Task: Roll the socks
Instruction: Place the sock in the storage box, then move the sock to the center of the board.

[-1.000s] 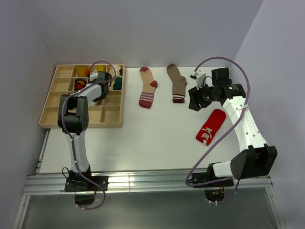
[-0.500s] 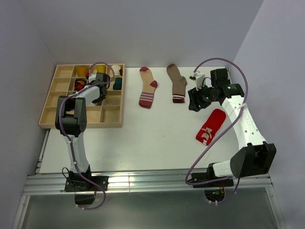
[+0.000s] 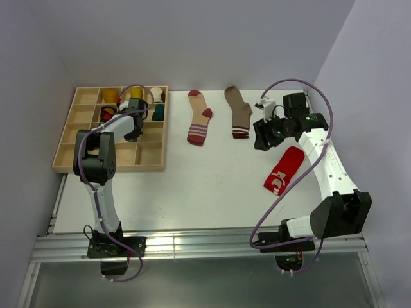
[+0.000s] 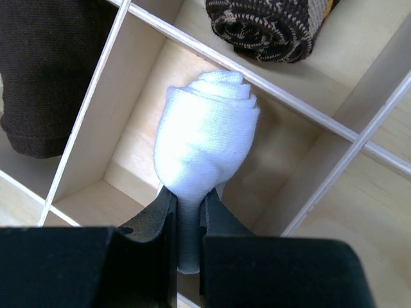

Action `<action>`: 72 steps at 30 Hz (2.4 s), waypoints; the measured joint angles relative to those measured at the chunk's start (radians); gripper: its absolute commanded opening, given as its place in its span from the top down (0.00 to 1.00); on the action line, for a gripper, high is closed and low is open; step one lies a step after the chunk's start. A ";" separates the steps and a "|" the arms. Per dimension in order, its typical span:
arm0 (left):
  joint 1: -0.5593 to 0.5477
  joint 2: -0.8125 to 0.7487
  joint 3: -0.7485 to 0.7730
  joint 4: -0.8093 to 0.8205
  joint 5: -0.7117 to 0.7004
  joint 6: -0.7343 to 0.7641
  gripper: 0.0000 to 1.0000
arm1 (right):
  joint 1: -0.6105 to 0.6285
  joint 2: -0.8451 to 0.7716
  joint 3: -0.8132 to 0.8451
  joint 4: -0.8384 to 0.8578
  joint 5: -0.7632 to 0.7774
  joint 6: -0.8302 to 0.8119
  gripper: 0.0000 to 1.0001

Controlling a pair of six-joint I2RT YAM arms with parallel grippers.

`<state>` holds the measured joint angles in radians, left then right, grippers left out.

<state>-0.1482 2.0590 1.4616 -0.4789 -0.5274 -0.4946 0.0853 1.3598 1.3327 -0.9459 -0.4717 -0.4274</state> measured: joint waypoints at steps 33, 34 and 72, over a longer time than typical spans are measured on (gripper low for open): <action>0.035 -0.035 0.047 -0.068 0.085 0.002 0.44 | 0.015 0.031 -0.013 0.009 0.036 0.000 0.39; 0.035 -0.042 0.047 -0.070 0.085 0.002 0.44 | 0.015 0.031 -0.013 0.011 0.042 0.000 0.39; -0.246 -0.572 -0.121 0.030 0.217 -0.024 0.40 | -0.165 0.378 -0.291 0.225 0.438 -0.201 0.39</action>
<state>-0.3939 1.4872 1.3411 -0.4488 -0.3107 -0.5182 -0.0799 1.7374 1.0420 -0.7212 -0.0338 -0.6285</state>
